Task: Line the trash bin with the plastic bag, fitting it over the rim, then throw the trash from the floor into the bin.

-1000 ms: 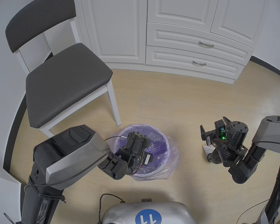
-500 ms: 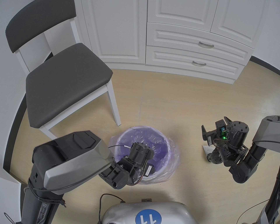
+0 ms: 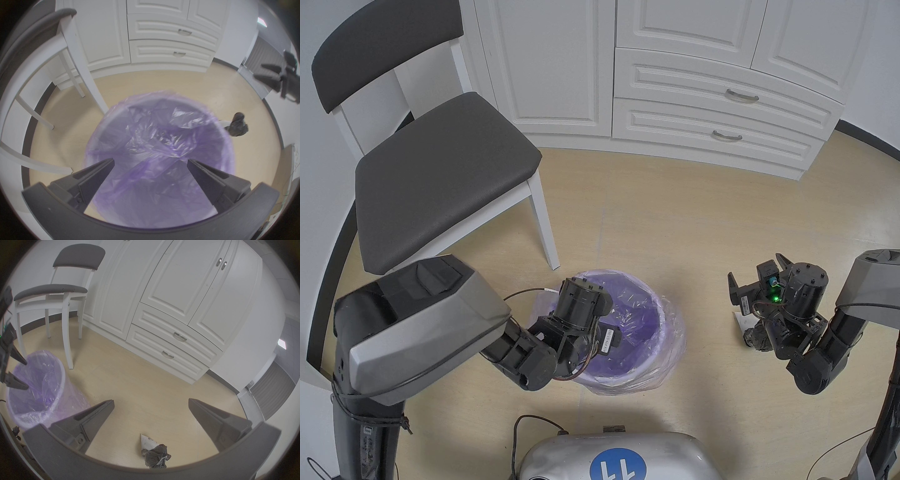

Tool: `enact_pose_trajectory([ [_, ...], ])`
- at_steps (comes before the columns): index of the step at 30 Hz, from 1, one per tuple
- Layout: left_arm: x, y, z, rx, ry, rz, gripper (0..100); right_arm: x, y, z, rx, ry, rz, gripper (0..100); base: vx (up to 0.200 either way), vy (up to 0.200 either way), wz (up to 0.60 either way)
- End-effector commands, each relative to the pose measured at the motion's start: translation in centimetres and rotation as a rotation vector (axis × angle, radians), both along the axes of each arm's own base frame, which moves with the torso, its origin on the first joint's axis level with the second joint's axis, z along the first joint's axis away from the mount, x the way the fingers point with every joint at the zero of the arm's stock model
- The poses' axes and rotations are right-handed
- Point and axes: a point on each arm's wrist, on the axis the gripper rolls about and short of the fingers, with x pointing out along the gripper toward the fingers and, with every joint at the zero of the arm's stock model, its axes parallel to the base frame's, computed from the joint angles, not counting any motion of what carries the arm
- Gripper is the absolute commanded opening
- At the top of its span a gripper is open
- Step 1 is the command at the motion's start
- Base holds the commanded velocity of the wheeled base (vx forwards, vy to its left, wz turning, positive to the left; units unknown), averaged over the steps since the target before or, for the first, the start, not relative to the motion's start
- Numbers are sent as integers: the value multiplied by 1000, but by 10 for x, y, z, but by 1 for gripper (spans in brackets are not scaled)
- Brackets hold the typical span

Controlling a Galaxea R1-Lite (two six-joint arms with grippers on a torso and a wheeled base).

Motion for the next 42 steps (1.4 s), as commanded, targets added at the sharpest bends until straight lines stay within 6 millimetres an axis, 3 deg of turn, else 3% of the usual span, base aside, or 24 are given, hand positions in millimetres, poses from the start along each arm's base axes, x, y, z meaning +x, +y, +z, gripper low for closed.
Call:
enact_pose_trajectory([
  [1,-27,10,38,-89,-74,-8,100,10,6,-27,-17,61,6,100,0,0,0],
  [3,-31,15,41,-96,-83,-4,100,12,6,-30,-18,67,6,100,0,0,0],
  [4,-38,34,47,-103,-94,16,100,19,8,-39,-11,77,5,100,0,0,0],
  [7,-46,55,45,-87,-84,42,100,31,12,-47,25,73,2,100,0,0,0],
  [10,-54,88,34,-83,-75,107,100,55,27,-53,157,13,14,100,0,0,0],
  [14,-64,115,21,-106,-84,139,100,54,35,-54,213,62,26,100,0,0,0],
  [19,-78,135,13,-145,-109,138,100,47,43,-47,280,135,33,100,0,0,0],
  [21,-78,144,-1,-143,-85,145,100,45,46,-44,327,184,45,100,0,0,0],
  [26,-64,152,-40,-125,4,142,100,48,45,-42,414,277,80,100,0,0,0],
  [30,-49,154,-57,-120,17,161,100,53,45,-45,443,297,64,100,0,0,0],
  [33,-23,159,-86,-82,13,182,100,64,47,-52,482,293,51,100,0,0,0],
  [37,-3,164,-99,-68,-12,198,100,71,49,-57,509,286,47,100,0,0,0],
  [39,17,164,-109,-77,-40,210,100,77,50,-61,532,281,42,100,0,0,0],
  [42,32,162,-108,-78,-38,217,100,83,53,-69,554,279,38,100,0,0,0],
])
